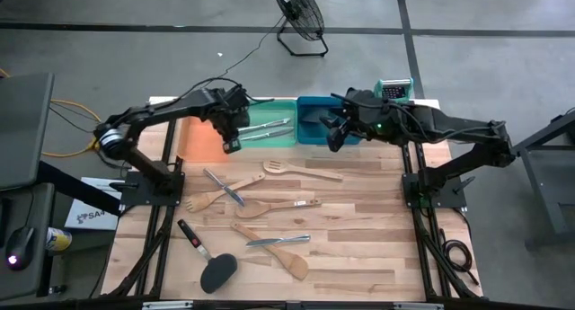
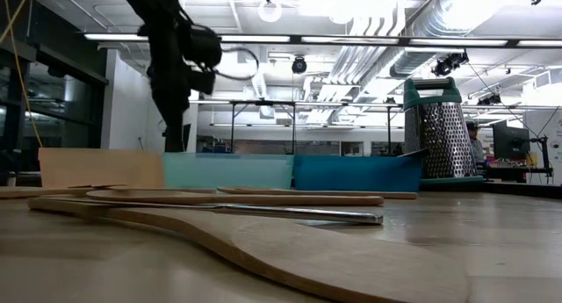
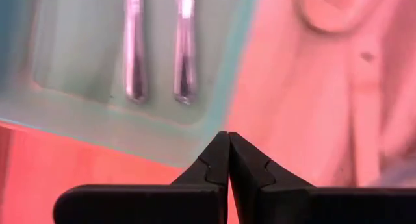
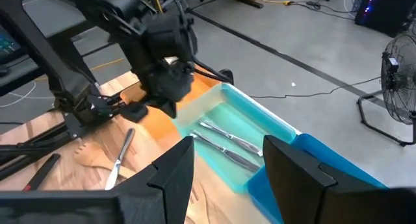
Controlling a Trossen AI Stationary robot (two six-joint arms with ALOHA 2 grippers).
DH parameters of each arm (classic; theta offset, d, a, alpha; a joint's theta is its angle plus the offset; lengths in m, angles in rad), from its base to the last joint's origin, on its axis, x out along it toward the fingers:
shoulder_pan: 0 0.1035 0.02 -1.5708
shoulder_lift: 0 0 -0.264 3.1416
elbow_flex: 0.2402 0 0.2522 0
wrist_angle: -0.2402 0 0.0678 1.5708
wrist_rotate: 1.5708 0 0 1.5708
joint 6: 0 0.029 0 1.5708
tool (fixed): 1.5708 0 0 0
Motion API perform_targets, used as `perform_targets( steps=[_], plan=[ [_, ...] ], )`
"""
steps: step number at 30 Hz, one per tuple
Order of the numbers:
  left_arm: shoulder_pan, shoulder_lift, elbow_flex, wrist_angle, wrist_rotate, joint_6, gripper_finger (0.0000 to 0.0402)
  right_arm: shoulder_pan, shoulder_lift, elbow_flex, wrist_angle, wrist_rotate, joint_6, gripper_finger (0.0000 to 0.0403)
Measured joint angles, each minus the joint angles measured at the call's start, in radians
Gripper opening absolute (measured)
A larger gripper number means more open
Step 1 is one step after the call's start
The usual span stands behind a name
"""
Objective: Pick & Place Kitchen Items
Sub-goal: Put the silver table knife into the green bin
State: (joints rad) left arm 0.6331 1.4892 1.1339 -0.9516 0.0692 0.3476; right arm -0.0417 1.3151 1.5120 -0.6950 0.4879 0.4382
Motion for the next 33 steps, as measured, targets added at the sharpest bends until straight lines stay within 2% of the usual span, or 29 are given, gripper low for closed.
perform_targets(
  steps=[5,11,19,23,27,30,33],
  plan=[
    [-0.073,-0.067,0.000,-0.116,0.034,0.167,0.0001,0.019,0.000,0.000,-0.001,0.000,-0.023,0.0175],
    [-0.181,-0.067,0.000,-0.290,0.075,0.389,0.0001,0.030,0.000,0.000,-0.001,-0.020,-0.049,0.0175],
    [-0.295,-0.065,0.000,-0.311,0.074,0.418,0.0019,0.035,-0.001,0.000,-0.009,-0.057,-0.069,0.0175],
    [-0.334,-0.065,-0.029,-0.278,0.073,0.416,0.0063,0.078,-0.011,0.000,-0.054,-0.040,-0.079,0.0175],
    [-0.360,-0.065,-0.100,-0.262,0.072,0.406,0.0131,0.160,-0.011,-0.007,-0.140,0.041,-0.071,0.0175],
    [-0.377,-0.065,-0.155,-0.249,0.070,0.389,0.0175,0.223,-0.020,-0.053,-0.120,0.083,-0.067,0.0175],
    [-0.382,-0.065,-0.198,-0.238,0.071,0.374,0.0200,0.271,-0.049,-0.139,-0.050,0.111,-0.041,0.0175]
  ],
)
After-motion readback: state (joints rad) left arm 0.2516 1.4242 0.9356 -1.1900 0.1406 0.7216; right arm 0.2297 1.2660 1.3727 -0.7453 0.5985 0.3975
